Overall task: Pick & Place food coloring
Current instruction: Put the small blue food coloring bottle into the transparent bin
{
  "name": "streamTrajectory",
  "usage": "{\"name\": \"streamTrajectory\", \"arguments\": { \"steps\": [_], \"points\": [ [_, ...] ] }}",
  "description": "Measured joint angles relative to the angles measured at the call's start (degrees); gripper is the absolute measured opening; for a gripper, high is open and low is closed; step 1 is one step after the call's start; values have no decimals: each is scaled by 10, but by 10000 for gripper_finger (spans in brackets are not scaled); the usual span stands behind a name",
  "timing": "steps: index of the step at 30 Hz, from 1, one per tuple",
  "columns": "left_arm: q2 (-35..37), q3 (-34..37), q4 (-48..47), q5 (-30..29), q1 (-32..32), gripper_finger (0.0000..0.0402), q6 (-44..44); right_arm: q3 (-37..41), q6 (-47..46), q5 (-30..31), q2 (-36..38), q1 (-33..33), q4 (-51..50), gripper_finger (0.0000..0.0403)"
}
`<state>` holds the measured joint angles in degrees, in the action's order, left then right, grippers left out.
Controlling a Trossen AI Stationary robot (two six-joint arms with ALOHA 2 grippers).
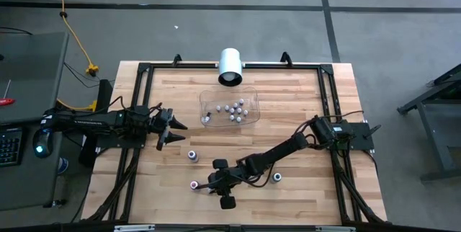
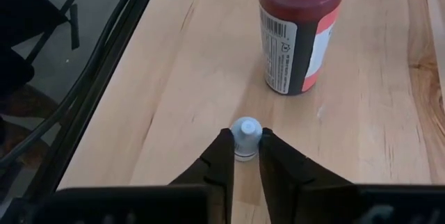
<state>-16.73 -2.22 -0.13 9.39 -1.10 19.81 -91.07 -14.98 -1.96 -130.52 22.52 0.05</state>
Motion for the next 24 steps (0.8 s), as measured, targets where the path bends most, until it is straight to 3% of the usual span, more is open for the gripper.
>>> {"name": "streamTrajectory", "arguments": {
  "steps": [24],
  "points": [
    [0,0,0,0,0,234,0,0,-7,33,0,0,-2,38]
  ]
}}
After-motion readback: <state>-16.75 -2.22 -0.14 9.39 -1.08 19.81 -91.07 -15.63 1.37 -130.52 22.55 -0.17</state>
